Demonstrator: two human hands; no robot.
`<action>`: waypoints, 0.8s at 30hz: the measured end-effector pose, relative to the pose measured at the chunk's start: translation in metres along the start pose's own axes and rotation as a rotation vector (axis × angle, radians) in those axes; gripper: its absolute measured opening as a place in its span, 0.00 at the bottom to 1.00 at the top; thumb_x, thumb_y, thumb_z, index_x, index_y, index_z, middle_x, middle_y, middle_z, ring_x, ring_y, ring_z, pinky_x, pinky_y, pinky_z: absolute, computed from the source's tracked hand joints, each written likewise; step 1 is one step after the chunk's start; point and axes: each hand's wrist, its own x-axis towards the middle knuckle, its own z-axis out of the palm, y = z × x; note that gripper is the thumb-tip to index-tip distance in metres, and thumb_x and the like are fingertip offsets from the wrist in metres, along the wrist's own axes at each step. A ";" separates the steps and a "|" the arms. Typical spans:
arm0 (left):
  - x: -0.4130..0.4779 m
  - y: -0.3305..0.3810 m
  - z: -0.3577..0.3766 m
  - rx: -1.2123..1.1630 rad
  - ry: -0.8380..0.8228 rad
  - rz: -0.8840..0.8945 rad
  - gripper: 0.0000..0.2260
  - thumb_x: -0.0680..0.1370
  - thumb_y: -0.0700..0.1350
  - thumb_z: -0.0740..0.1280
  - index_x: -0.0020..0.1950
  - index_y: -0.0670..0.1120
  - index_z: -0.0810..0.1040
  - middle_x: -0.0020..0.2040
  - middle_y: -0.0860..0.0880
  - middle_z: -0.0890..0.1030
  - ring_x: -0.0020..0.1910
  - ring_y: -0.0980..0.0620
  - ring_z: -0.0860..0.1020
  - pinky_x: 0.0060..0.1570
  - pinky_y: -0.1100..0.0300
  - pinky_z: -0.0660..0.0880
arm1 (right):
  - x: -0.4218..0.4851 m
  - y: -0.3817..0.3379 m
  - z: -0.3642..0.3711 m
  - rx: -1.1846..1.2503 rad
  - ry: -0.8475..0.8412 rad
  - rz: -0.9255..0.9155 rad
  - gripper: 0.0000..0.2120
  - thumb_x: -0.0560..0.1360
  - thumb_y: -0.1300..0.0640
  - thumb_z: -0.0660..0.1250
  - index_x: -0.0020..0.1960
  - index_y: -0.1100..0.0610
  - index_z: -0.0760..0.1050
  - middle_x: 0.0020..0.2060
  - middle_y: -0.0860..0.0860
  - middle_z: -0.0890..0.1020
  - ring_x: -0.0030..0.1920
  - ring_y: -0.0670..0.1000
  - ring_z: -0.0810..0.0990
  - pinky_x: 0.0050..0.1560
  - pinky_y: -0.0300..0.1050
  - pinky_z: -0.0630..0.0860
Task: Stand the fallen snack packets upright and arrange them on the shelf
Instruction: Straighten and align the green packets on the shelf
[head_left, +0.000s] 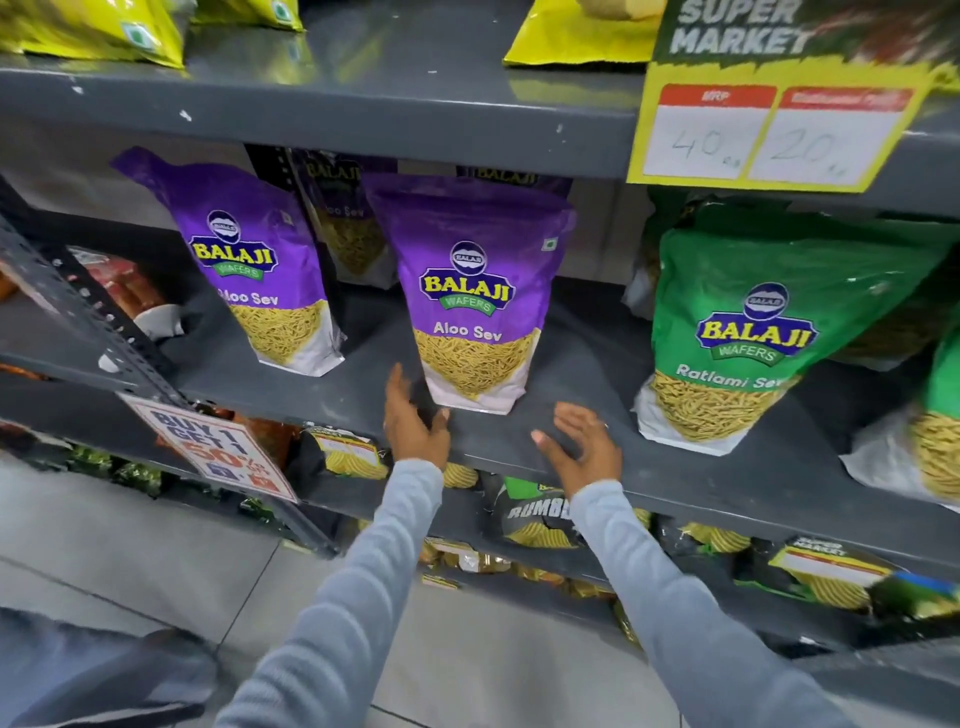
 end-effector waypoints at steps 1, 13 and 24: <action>-0.015 -0.004 0.004 0.063 0.046 0.107 0.32 0.72 0.30 0.67 0.73 0.45 0.60 0.68 0.44 0.70 0.67 0.44 0.71 0.66 0.51 0.70 | -0.010 0.004 -0.018 0.038 0.071 0.006 0.13 0.66 0.67 0.73 0.48 0.57 0.76 0.45 0.51 0.83 0.45 0.43 0.81 0.53 0.36 0.76; -0.078 0.036 0.154 0.295 -0.668 0.132 0.41 0.69 0.51 0.75 0.75 0.45 0.58 0.75 0.42 0.64 0.74 0.42 0.63 0.74 0.44 0.59 | 0.023 0.013 -0.167 -0.175 0.323 0.074 0.47 0.61 0.63 0.78 0.73 0.58 0.55 0.66 0.50 0.67 0.67 0.50 0.65 0.69 0.47 0.64; -0.074 0.020 0.166 0.382 -0.574 0.226 0.23 0.69 0.44 0.74 0.61 0.44 0.70 0.61 0.41 0.77 0.59 0.38 0.72 0.60 0.45 0.72 | 0.021 0.010 -0.153 -0.257 0.313 0.132 0.32 0.65 0.60 0.75 0.66 0.59 0.68 0.61 0.59 0.78 0.61 0.60 0.76 0.61 0.46 0.70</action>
